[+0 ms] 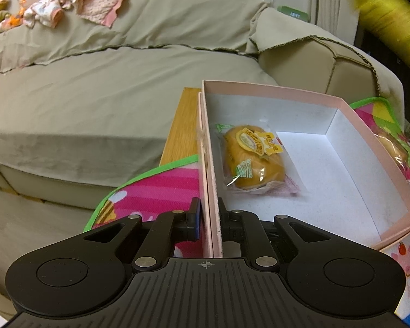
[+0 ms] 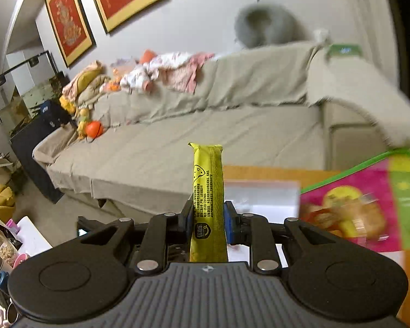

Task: Organize objects
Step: 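Drop the yellow cheese stick into the pink box with the right gripper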

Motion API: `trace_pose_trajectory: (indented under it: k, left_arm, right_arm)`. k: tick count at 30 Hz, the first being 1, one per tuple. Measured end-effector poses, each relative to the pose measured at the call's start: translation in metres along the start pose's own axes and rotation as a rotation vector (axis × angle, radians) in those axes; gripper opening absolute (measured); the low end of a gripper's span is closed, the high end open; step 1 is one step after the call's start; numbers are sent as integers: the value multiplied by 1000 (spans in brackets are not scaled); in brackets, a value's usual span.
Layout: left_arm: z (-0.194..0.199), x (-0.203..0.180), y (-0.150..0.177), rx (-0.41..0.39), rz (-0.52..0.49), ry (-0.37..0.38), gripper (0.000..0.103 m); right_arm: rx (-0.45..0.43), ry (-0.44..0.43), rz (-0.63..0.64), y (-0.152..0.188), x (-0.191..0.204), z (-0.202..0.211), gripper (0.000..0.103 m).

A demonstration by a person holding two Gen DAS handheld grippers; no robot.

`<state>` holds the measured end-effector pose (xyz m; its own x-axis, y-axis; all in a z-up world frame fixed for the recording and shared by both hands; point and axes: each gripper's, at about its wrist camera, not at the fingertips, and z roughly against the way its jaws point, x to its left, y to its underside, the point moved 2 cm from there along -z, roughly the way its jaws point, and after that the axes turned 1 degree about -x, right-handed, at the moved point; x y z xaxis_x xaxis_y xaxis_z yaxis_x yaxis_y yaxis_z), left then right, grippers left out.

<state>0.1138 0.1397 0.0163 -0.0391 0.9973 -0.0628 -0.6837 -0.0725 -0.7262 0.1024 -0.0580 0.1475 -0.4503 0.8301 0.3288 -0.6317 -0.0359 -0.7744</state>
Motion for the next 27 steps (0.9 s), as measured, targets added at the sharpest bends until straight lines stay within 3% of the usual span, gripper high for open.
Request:
trace_pose_trajectory:
  k: [6, 11, 17, 19, 22, 24, 27]
  left_arm:
    - [2, 1, 1, 2, 5, 6, 12]
    - [2, 0, 1, 1, 4, 5, 12]
    - [2, 0, 2, -1, 3, 3, 12]
    - [2, 0, 2, -1, 3, 4, 12]
    - [1, 1, 2, 2, 5, 4, 12]
    - [1, 2, 2, 4, 5, 3, 12]
    - [2, 4, 2, 0, 3, 5, 12]
  right_arm:
    - [66, 73, -65, 23, -11, -65, 22]
    - [89, 52, -80, 38, -18, -72, 26]
    - [6, 120, -58, 37, -52, -28, 30]
    - [-27, 192, -53, 40, -71, -9, 30]
    - [-69, 320, -48, 50, -104, 20, 39]
    - [-71, 383, -58, 60, -125, 35, 43]
    - [-36, 406, -59, 80, -141, 43, 47]
